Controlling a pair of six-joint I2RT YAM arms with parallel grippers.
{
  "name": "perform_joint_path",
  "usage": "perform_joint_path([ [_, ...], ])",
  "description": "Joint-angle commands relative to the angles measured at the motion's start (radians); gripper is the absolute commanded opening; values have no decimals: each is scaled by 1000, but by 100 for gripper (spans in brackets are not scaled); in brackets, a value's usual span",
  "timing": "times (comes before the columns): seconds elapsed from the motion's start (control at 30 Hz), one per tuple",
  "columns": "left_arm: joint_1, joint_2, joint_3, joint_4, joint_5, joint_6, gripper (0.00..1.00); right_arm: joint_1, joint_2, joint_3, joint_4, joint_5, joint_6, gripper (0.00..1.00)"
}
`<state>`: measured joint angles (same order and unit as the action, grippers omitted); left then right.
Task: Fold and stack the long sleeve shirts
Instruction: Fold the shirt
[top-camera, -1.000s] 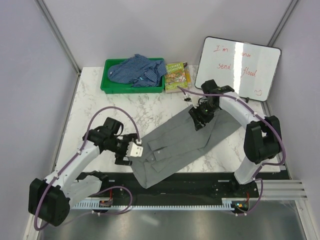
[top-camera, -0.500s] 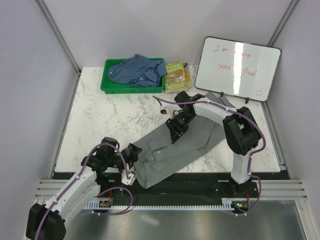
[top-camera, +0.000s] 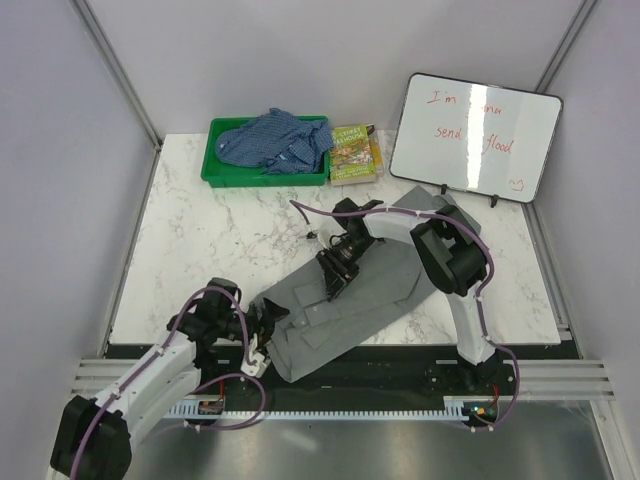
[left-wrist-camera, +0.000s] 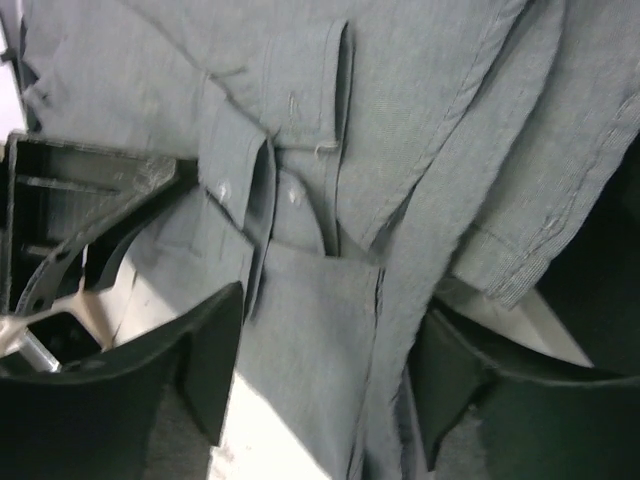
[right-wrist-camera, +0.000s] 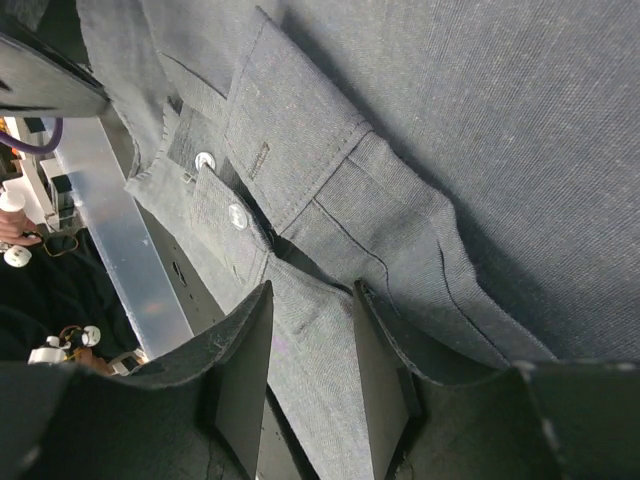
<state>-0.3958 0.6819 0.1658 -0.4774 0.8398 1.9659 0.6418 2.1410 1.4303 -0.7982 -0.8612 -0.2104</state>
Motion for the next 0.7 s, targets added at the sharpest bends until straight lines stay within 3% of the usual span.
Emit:
perform_joint_path([
  [0.0, -20, 106, 64, -1, 91, 99, 66, 15, 52, 24, 44, -12, -9, 45],
  [0.2, -55, 183, 86, 157, 104, 13, 72, 19, 62, 25, 48, -9, -12, 45],
  [0.47, -124, 264, 98, 229, 79, -15, 73, 22, 62, 19, 48, -10, -14, 44],
  [0.57, -140, 304, 110, 234, 74, -13, 66, 22, 60, 15, 48, -6, -15, 45],
  [0.67, -161, 329, 127, 235, 58, -33, 49, 25, 60, 15, 48, -5, -15, 44],
])
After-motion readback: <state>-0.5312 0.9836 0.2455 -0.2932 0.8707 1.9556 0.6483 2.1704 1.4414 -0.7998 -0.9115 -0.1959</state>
